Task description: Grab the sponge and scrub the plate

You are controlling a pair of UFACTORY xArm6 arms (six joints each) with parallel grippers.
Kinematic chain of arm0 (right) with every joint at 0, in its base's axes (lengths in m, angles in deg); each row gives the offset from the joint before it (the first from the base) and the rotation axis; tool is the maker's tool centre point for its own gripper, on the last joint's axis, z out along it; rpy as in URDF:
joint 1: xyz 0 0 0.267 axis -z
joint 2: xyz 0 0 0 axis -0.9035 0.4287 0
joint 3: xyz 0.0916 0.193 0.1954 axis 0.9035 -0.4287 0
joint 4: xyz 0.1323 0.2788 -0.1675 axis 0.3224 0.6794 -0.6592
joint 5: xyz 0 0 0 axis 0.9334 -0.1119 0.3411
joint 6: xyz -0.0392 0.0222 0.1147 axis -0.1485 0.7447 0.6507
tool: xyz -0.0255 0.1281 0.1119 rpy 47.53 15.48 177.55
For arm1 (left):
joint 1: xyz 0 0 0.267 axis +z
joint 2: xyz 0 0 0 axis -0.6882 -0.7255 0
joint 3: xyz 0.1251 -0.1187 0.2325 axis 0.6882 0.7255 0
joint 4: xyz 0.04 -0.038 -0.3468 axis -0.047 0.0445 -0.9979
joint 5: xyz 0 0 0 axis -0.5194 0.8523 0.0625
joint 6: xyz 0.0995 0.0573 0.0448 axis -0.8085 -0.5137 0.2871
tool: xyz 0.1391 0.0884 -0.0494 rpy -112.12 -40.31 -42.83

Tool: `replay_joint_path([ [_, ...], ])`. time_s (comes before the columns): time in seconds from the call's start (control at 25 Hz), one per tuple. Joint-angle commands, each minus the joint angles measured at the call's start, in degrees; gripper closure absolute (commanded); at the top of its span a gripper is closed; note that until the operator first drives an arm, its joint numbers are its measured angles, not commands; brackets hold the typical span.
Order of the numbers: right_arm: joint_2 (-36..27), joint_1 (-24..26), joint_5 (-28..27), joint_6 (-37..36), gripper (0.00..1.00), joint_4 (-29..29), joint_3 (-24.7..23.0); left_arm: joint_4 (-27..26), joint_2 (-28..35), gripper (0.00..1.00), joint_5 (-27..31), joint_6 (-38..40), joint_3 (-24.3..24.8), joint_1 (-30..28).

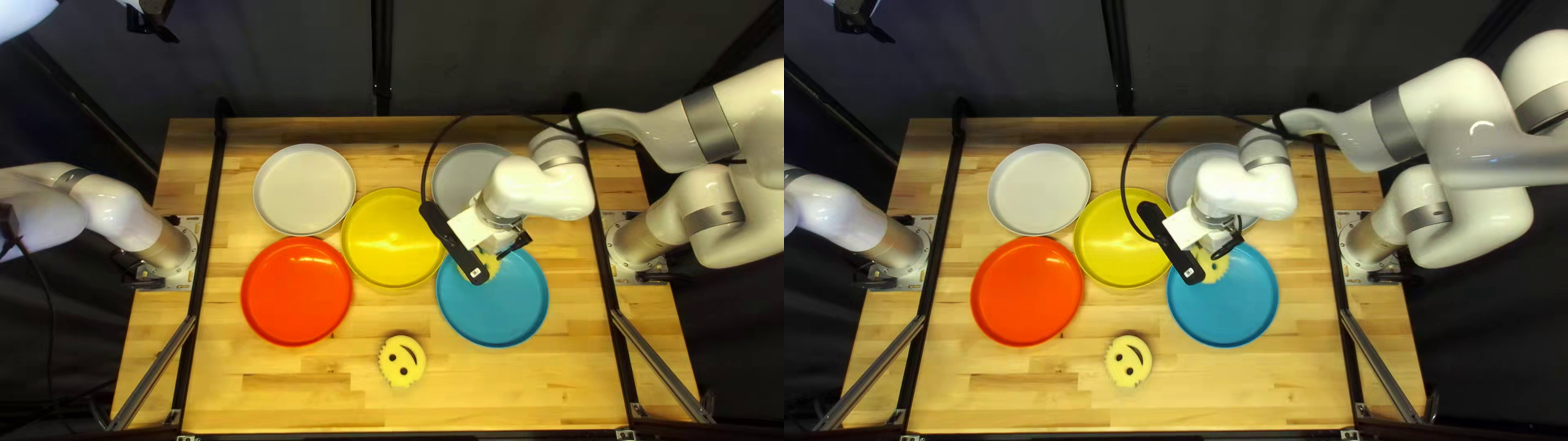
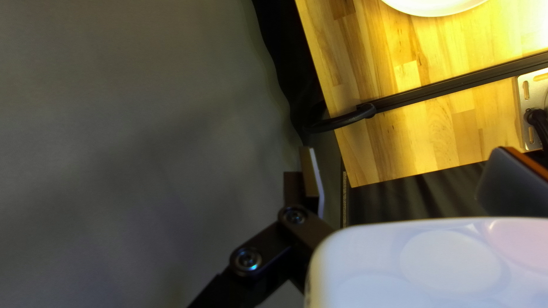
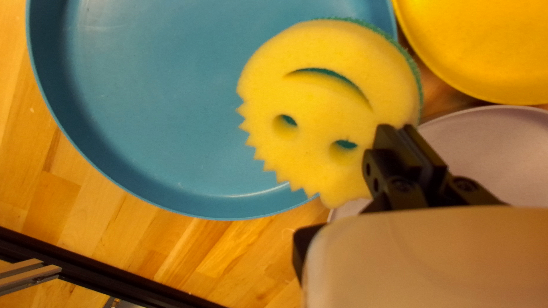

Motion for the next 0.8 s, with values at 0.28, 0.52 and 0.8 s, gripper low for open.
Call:
replay_joint_path([
  [0.28, 1.0, -0.3, 2.2, -2.3, 1.00, -0.1, -2.1, 0.0, 0.0, 0.00, 0.0, 0.0, 0.0, 0.0],
  [0.52, -2.1, -2.0, 2.4, -1.3, 1.00, 1.6, -6.5, 0.0, 0.0, 0.00, 0.0, 0.0, 0.0, 0.0],
  [0.8, -6.1, -5.3, 0.4, 0.8, 1.00, 3.6, -10.0, 0.0, 0.0, 0.00, 0.0, 0.0, 0.0, 0.0],
])
